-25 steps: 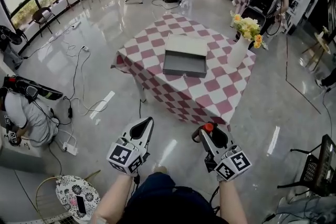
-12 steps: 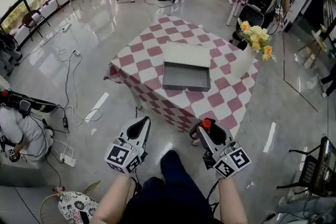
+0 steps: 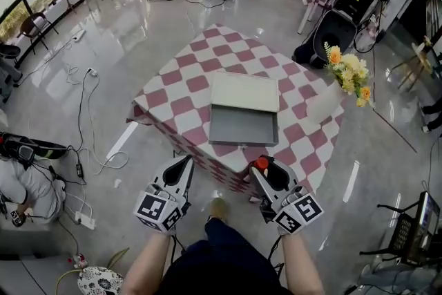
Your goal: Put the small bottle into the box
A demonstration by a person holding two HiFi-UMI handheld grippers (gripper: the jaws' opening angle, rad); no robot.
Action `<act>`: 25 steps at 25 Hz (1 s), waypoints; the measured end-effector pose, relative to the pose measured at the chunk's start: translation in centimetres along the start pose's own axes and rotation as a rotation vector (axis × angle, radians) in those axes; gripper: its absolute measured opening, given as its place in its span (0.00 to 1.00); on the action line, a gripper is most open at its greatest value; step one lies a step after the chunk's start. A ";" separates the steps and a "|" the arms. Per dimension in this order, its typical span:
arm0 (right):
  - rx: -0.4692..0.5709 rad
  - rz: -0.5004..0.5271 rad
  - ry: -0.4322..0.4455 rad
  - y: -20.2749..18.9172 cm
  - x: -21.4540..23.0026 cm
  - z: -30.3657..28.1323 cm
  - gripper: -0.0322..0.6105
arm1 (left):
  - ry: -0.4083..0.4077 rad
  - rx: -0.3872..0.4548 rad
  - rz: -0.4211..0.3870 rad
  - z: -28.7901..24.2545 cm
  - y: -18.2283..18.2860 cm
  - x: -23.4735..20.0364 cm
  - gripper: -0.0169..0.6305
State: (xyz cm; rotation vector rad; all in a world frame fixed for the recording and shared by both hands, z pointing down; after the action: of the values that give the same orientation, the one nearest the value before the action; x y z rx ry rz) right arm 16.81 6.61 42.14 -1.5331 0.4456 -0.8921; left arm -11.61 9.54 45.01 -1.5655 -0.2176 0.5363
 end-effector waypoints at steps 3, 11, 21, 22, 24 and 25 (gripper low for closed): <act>-0.015 -0.007 0.007 -0.2 2.1 -2.6 0.29 | 0.002 -0.017 0.007 -2.6 -0.6 -1.5 0.03; -0.042 0.001 0.032 0.3 6.1 -8.2 0.29 | -0.006 -0.023 0.022 -8.4 -0.9 -4.7 0.03; -0.085 -0.011 0.063 -0.8 9.2 -12.8 0.29 | -0.012 -0.046 0.023 -12.3 -2.6 -7.0 0.03; -0.089 -0.013 0.063 -0.9 9.4 -13.2 0.29 | -0.012 -0.051 0.023 -12.5 -2.7 -7.2 0.03; -0.100 -0.017 0.061 -1.2 9.8 -13.8 0.29 | -0.015 -0.062 0.023 -12.9 -2.9 -7.5 0.03; -0.107 -0.020 0.058 -1.4 9.9 -14.2 0.29 | -0.017 -0.068 0.023 -13.1 -3.0 -7.7 0.03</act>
State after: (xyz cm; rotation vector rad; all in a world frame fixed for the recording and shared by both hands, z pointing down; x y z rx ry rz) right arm 12.12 -9.75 45.61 -1.6144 0.5280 -0.9426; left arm -11.74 -5.35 49.32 -1.6315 -0.2337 0.5654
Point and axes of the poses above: the fingertips, and each gripper's own axes: z backward along the fingers, x to its right, y out of its top, the point moved 10 cm from there along z, backward along the fingers, and after that the axes turned 4 degrees about x, right-handed, at the moved point
